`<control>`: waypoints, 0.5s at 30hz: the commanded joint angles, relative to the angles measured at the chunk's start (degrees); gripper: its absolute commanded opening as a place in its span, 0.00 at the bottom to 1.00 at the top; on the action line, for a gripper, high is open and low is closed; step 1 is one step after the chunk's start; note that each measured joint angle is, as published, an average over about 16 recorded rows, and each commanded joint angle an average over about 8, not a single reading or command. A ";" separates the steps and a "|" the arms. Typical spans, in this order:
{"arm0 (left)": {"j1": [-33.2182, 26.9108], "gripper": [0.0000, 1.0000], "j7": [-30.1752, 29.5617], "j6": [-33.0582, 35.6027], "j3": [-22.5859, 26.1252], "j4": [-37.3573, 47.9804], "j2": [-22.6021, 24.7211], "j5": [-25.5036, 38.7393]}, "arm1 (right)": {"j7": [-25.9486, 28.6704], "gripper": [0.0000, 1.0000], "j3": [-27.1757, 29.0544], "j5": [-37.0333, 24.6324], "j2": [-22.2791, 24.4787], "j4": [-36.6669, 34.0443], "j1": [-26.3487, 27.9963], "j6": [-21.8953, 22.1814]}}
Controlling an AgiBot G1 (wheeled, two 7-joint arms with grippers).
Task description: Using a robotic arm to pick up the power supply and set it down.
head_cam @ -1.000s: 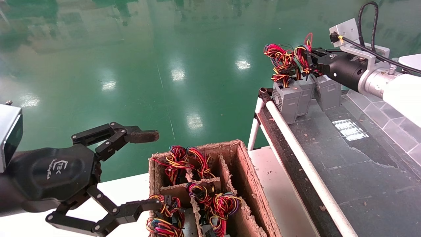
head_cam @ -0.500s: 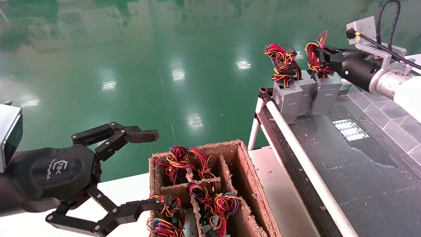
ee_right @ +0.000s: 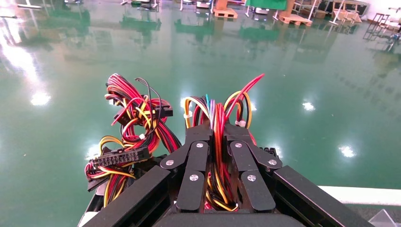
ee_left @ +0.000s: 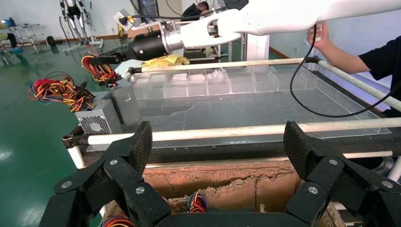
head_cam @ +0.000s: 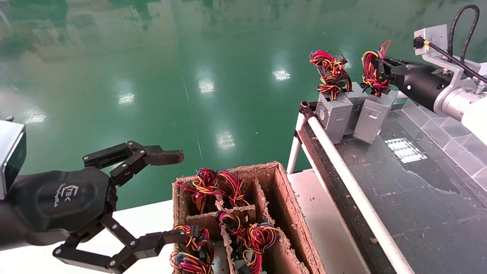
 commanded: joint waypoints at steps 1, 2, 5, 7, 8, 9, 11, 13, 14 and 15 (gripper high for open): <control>0.00 1.00 0.00 0.00 0.00 0.00 0.00 0.00 | -0.03 0.12 0.17 0.25 0.05 0.03 -0.20 0.23; 0.00 1.00 0.00 0.00 0.00 0.00 0.00 0.00 | -0.04 0.19 0.21 0.30 0.08 0.04 -0.30 0.24; 0.00 1.00 0.00 0.00 0.00 0.00 0.00 0.00 | -0.06 0.56 0.26 0.38 0.19 0.03 -0.59 0.18; 0.00 1.00 0.00 0.00 0.00 0.00 0.00 0.00 | -0.02 0.79 0.28 0.41 0.29 0.02 -0.74 0.10; 0.00 1.00 0.00 0.00 0.00 0.00 0.00 0.00 | 0.00 0.87 0.29 0.42 0.36 0.02 -0.79 0.04; 0.00 1.00 0.00 0.00 0.00 0.00 0.00 0.00 | 0.04 0.94 0.30 0.43 0.45 0.03 -0.83 -0.01; 0.00 1.00 0.00 0.00 0.00 0.00 0.00 0.00 | 0.15 1.00 0.33 0.48 0.62 0.02 -0.87 -0.10; 0.00 1.00 0.00 0.00 0.00 0.00 0.00 0.00 | 0.32 1.00 0.37 0.54 0.78 -0.02 -0.87 -0.17; 0.00 1.00 0.00 0.00 0.00 0.00 0.00 0.00 | 0.42 1.00 0.38 0.55 0.87 -0.04 -0.86 -0.20; 0.00 1.00 0.00 0.00 0.00 0.00 0.00 0.00 | 0.53 1.00 0.39 0.56 0.96 -0.07 -0.86 -0.23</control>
